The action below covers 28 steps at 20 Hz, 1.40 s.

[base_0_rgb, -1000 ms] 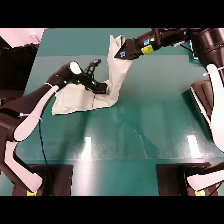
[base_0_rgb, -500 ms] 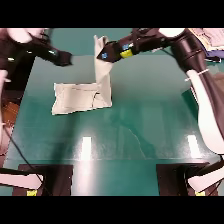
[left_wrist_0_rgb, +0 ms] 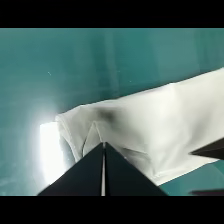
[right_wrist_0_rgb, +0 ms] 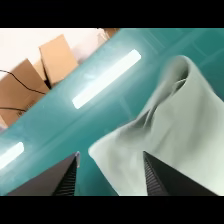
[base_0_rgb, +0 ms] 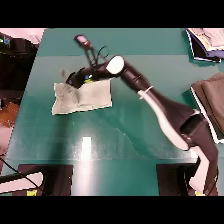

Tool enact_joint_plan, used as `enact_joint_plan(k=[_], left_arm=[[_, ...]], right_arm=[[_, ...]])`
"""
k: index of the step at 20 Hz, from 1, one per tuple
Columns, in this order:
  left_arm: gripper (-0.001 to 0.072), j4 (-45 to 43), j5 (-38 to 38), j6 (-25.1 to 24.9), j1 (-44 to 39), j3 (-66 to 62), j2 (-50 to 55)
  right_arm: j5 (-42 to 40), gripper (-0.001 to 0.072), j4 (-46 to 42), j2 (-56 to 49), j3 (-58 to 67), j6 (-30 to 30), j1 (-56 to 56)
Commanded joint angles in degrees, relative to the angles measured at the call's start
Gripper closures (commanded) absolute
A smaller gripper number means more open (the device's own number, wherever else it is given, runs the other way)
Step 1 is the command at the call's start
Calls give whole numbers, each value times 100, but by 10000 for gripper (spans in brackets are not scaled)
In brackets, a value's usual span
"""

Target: Fold the shirts.

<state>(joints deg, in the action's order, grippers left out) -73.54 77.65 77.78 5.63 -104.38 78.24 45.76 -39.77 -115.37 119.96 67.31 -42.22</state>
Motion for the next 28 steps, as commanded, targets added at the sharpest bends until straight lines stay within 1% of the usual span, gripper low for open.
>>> enact_joint_plan(k=[1, 3, 4, 7, 9, 10, 11, 12, 13, 15, 18, 23, 25, 28], left_arm=[[677, 90, 109, 24, 66, -7, -57], [677, 92, 151, 24, 66, -7, -57], [677, 92, 186, 24, 66, -7, -57], [676, 111, 210, 24, 66, -7, -57], [677, 157, 210, 24, 66, -7, -55], [677, 199, 208, 24, 66, -7, -55], [677, 219, 208, 24, 66, -7, -55], [677, 221, 203, 24, 63, -7, -55], [677, 223, 203, 22, 66, -7, -55], [676, 223, 199, 20, 66, -7, -55], [676, 223, 190, 20, 66, -7, -55], [677, 225, 179, 15, 66, -7, -55], [676, 240, 138, 13, 63, -7, -55], [676, 243, 142, -20, 63, -7, -55]], right_arm=[[-411, 205, 564, -330, 101, -188, -341], [-199, 206, 195, 199, -544, -181, -149], [42, 207, -90, 490, -846, -166, 39], [846, 208, -905, 1156, -1561, 389, 793], [1176, 207, -1132, 1438, -2048, 940, 1405], [1298, 203, -1086, 1513, -2288, 1163, 1720], [1384, 174, -997, 1532, -2500, 1287, 1969], [1443, 54, -734, 1517, -2726, 1285, 2210], [1443, 36, -393, 1488, -2959, 1281, 2385], [1443, 37, 81, 1366, -3270, 1279, 2564], [1399, 38, 380, 973, -3318, 1281, 2455], [841, 39, 1213, 398, -3316, 1255, 2009], [638, 42, 1504, 236, -3298, 1145, 1810], [597, 84, 1578, -157, -2697, 1126, 1504]])
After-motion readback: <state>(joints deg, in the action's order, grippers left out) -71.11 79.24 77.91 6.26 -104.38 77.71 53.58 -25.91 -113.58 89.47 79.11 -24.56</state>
